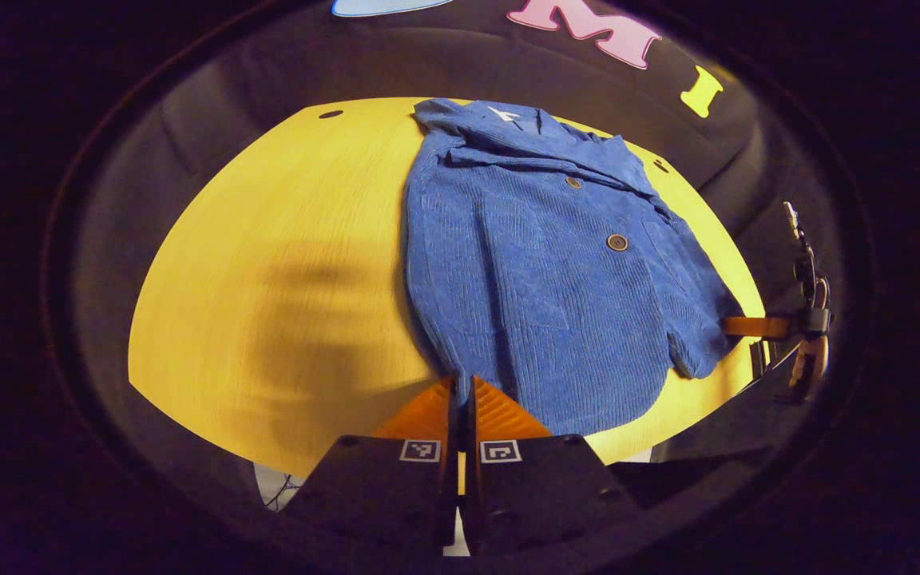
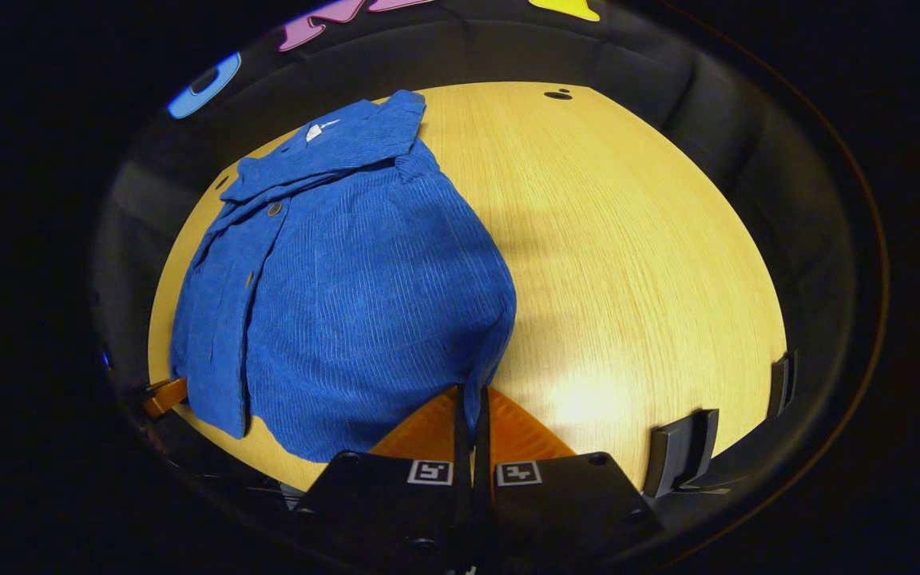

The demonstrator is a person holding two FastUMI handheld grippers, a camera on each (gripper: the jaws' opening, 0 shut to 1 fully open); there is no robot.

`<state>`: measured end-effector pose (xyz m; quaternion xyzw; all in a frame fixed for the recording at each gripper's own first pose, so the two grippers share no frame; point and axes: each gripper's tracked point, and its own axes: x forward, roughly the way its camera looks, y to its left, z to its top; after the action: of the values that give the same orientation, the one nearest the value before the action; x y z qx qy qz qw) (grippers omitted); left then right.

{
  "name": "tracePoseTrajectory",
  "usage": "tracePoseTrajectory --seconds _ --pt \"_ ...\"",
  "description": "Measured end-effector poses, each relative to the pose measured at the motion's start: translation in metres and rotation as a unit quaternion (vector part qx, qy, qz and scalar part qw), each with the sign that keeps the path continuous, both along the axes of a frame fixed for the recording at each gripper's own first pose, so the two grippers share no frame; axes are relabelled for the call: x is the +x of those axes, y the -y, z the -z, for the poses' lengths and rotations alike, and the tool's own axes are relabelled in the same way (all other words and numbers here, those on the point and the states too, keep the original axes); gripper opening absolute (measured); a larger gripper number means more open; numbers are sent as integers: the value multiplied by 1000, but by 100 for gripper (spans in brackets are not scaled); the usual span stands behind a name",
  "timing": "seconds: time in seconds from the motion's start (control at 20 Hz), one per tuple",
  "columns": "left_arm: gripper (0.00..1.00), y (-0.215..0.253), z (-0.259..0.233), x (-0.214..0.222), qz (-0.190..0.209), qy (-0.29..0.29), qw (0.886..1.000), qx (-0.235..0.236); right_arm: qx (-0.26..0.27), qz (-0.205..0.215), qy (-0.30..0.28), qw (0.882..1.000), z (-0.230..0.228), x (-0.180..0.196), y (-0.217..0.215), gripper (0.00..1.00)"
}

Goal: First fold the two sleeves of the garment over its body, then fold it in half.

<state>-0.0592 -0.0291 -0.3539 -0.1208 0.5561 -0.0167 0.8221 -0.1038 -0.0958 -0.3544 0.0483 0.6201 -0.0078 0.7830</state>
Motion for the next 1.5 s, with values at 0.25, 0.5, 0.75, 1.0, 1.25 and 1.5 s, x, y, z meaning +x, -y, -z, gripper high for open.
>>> tracePoseTrajectory --seconds 0.25,0.5,0.75,1.0,1.25,1.5 --pt "0 4 -10 -2 -31 -2 999 -31 26 10 3 1000 -14 5 -22 5" --pt "0 11 -66 33 -15 48 998 -48 79 1 35 996 -55 50 -58 5" --pt "0 1 -128 124 0 116 992 -56 136 -3 99 986 -105 152 -96 5" --pt "0 -25 -176 247 18 186 981 -42 170 0 162 972 -136 270 -117 0" --pt "0 -61 -178 384 0 251 968 -10 148 19 222 964 -117 401 -108 5" --pt "0 -109 -120 497 -88 267 959 36 92 58 237 965 -42 507 -73 4"
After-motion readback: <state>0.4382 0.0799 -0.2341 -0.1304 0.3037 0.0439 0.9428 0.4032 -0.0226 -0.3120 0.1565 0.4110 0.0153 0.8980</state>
